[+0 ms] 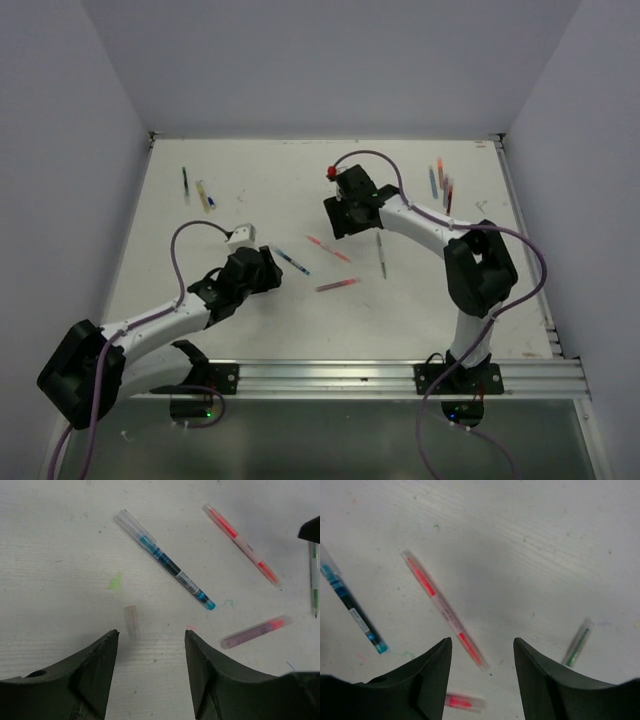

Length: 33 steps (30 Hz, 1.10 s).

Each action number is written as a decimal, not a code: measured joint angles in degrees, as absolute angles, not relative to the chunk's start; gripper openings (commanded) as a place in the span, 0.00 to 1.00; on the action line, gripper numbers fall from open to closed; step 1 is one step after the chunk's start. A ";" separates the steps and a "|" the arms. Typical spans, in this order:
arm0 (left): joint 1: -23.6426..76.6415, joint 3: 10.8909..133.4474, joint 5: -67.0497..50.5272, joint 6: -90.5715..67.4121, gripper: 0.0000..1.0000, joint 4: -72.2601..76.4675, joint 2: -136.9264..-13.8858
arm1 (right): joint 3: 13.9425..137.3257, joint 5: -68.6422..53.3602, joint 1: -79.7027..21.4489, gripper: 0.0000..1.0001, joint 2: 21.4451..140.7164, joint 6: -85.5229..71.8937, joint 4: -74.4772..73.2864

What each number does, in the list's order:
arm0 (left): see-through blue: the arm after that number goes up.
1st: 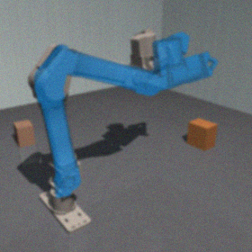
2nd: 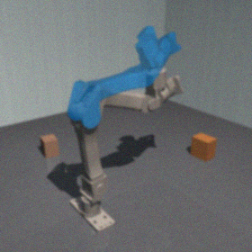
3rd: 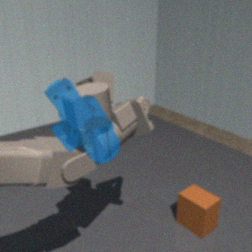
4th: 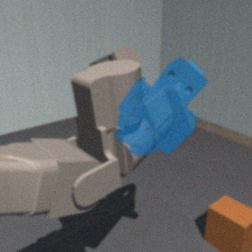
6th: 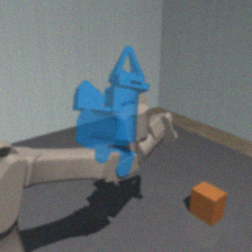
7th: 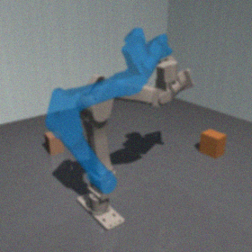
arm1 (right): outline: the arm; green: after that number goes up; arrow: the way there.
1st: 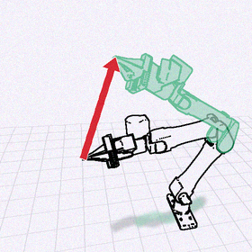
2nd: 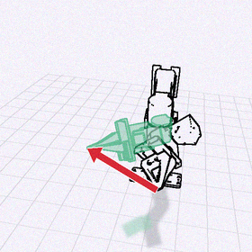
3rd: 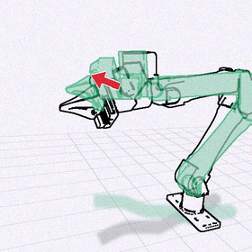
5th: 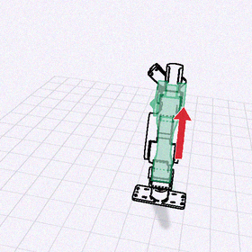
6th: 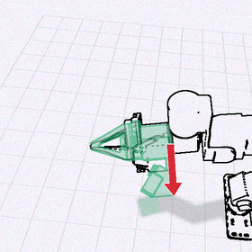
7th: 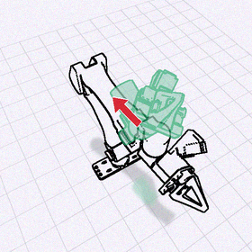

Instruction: Open the pen caps

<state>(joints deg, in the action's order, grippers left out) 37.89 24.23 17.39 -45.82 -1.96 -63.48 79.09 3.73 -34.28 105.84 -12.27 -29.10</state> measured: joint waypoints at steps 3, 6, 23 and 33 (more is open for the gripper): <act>37.89 23.57 16.27 -45.39 0.64 -2.33 -59.79 | 82.35 1.32 -35.94 0.56 109.54 -10.79 -28.69; 37.89 22.79 14.74 -44.73 0.65 -2.39 -56.14 | 82.72 -0.40 -36.80 0.55 112.46 -9.76 -28.38; 37.89 21.63 8.78 -43.09 0.63 -1.78 -50.76 | 83.24 -2.46 -38.28 0.08 117.69 -7.42 -27.94; 37.89 16.45 -5.76 -40.95 0.65 13.52 -50.65 | 70.81 -1.21 -38.63 0.00 106.37 -14.76 -19.81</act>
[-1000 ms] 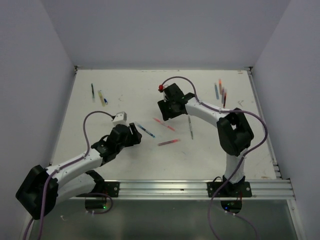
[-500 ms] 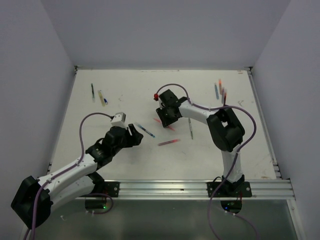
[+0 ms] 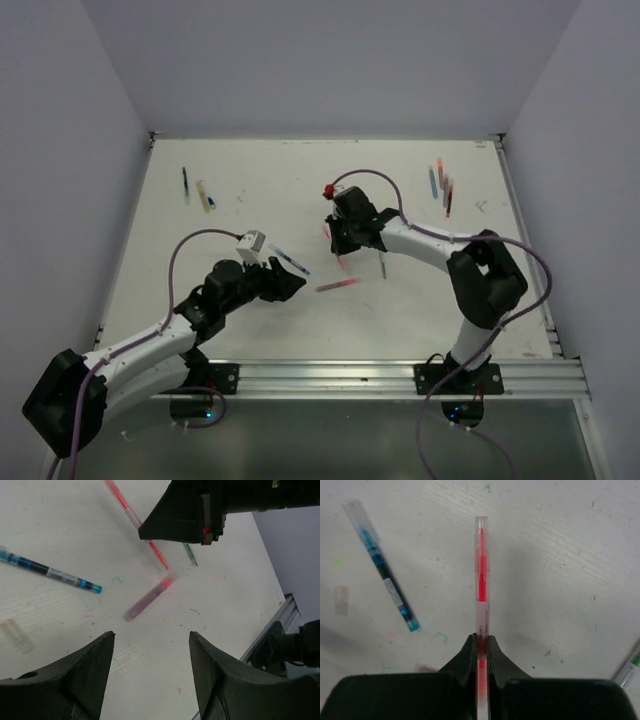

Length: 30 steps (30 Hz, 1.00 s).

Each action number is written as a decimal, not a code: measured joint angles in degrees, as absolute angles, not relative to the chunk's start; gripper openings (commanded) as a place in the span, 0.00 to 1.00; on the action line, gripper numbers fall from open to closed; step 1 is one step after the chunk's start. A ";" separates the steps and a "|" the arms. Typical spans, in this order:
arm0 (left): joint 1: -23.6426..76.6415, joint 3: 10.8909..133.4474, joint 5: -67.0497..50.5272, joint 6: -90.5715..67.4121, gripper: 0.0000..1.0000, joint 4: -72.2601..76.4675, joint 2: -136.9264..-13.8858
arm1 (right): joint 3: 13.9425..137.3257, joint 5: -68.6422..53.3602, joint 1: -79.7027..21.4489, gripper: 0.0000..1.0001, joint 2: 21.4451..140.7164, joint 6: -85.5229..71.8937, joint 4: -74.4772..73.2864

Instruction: Open the pen caps

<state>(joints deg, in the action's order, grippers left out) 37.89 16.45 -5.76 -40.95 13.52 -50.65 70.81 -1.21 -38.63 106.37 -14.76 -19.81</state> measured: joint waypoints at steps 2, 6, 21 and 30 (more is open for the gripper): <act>37.89 14.74 -8.78 -41.23 0.68 17.41 -51.29 | 66.30 -2.20 -38.61 0.00 99.85 -17.76 -16.36; 37.89 13.78 -13.10 -41.85 0.72 24.91 -54.61 | 57.45 -6.55 -38.61 0.00 88.62 -25.06 -4.80; 38.61 12.69 -17.17 -44.71 0.66 37.26 -58.61 | 38.68 -22.06 -38.76 0.00 84.38 -53.95 36.84; 38.79 12.38 -17.17 -45.93 0.58 38.59 -59.37 | 36.58 -25.10 -39.29 0.00 88.20 -60.93 48.05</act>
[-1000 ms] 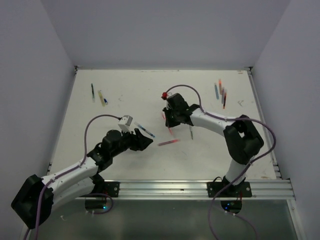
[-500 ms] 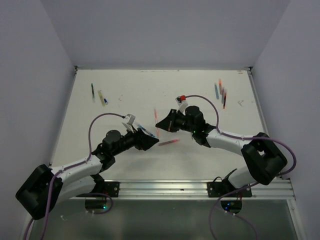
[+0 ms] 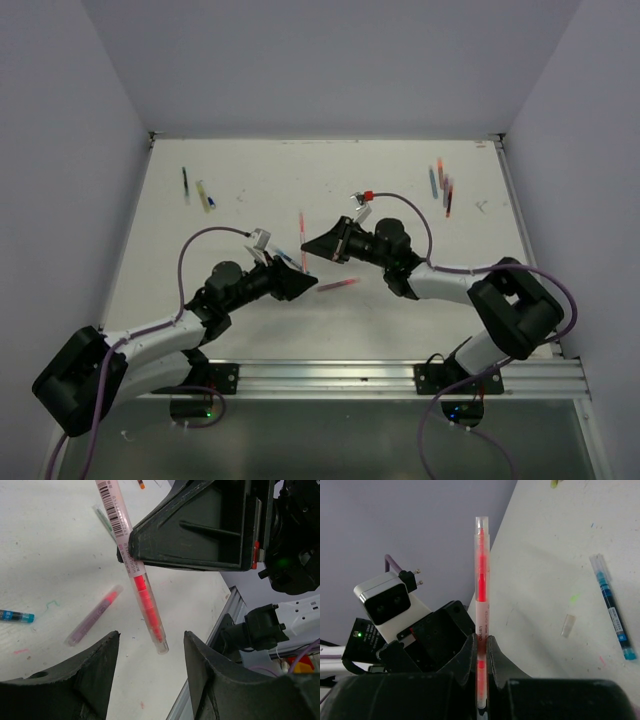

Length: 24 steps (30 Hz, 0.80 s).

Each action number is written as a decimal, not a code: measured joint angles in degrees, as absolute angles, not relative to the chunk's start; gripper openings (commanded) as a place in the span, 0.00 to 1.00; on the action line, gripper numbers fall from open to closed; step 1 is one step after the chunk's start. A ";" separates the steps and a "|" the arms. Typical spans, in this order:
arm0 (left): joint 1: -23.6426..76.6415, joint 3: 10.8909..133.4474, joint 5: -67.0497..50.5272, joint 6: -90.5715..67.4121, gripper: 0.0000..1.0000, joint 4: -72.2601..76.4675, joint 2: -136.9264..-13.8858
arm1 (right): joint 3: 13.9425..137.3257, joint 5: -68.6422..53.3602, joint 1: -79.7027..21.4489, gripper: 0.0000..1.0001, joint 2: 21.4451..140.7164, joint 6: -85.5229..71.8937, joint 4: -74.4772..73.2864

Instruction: Open the pen caps

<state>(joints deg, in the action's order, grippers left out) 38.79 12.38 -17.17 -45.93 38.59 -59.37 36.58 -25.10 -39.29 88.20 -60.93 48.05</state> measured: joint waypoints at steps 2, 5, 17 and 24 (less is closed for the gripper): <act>38.76 12.38 -17.17 -45.95 0.58 38.54 -59.37 | 36.23 -25.26 -39.38 0.00 88.31 -61.30 48.42; 38.79 12.38 -17.10 -45.95 0.54 38.48 -59.31 | 36.18 -25.26 -39.46 0.00 88.23 -61.23 48.38; 39.07 12.43 -16.34 -46.46 0.43 38.09 -59.11 | 36.18 -24.93 -39.57 0.00 84.97 -58.13 43.77; 39.09 12.64 -15.99 -47.07 0.39 37.91 -59.07 | 36.14 -24.49 -40.27 0.00 84.14 -55.81 41.04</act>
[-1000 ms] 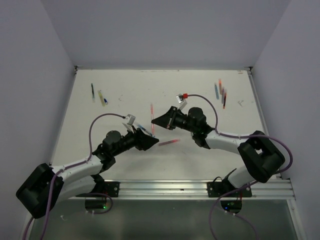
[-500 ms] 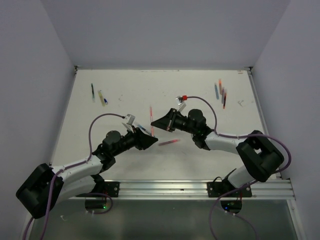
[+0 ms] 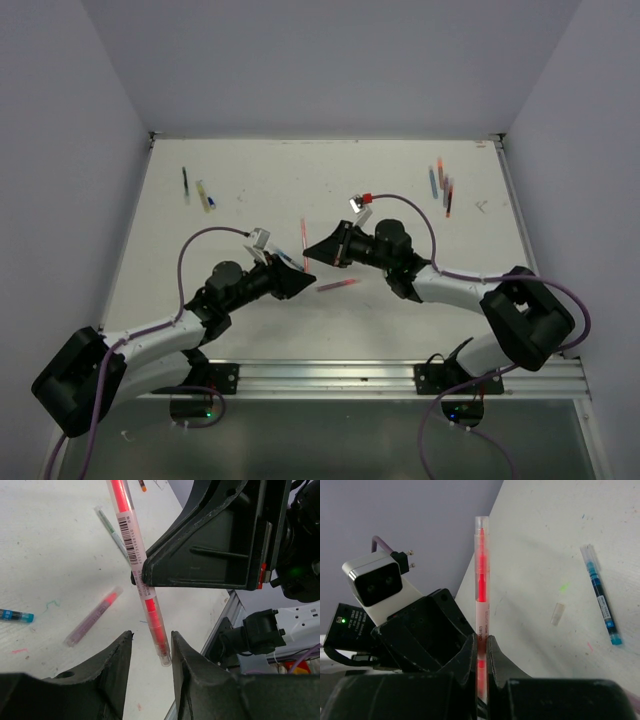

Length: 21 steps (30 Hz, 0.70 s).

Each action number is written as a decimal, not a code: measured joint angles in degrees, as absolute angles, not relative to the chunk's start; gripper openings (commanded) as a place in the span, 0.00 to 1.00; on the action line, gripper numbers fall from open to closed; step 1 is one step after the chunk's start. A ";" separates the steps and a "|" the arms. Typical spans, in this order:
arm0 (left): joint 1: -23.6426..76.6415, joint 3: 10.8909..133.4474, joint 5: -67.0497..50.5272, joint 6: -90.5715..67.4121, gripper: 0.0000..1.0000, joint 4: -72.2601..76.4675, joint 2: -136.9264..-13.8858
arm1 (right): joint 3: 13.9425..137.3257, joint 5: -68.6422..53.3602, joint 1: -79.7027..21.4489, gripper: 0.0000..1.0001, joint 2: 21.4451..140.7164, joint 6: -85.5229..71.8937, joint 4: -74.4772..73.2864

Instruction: Open the pen caps

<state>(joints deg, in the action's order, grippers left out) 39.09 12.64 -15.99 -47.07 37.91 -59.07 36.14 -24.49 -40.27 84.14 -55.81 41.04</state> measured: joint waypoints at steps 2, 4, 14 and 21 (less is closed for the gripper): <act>39.09 12.75 -15.86 -47.27 0.33 37.87 -59.07 | 36.05 -24.08 -40.51 0.00 83.96 -55.33 40.42; 39.09 12.91 -15.79 -47.40 0.31 37.80 -59.07 | 36.03 -23.64 -40.62 0.00 83.94 -55.02 40.25; 39.03 13.89 -14.72 -47.81 0.00 36.10 -60.66 | 36.84 -20.62 -40.91 0.00 84.05 -52.95 38.00; 39.44 15.53 -6.52 -46.30 0.00 32.21 -59.53 | 49.56 -8.05 -43.79 0.00 85.23 -52.01 16.03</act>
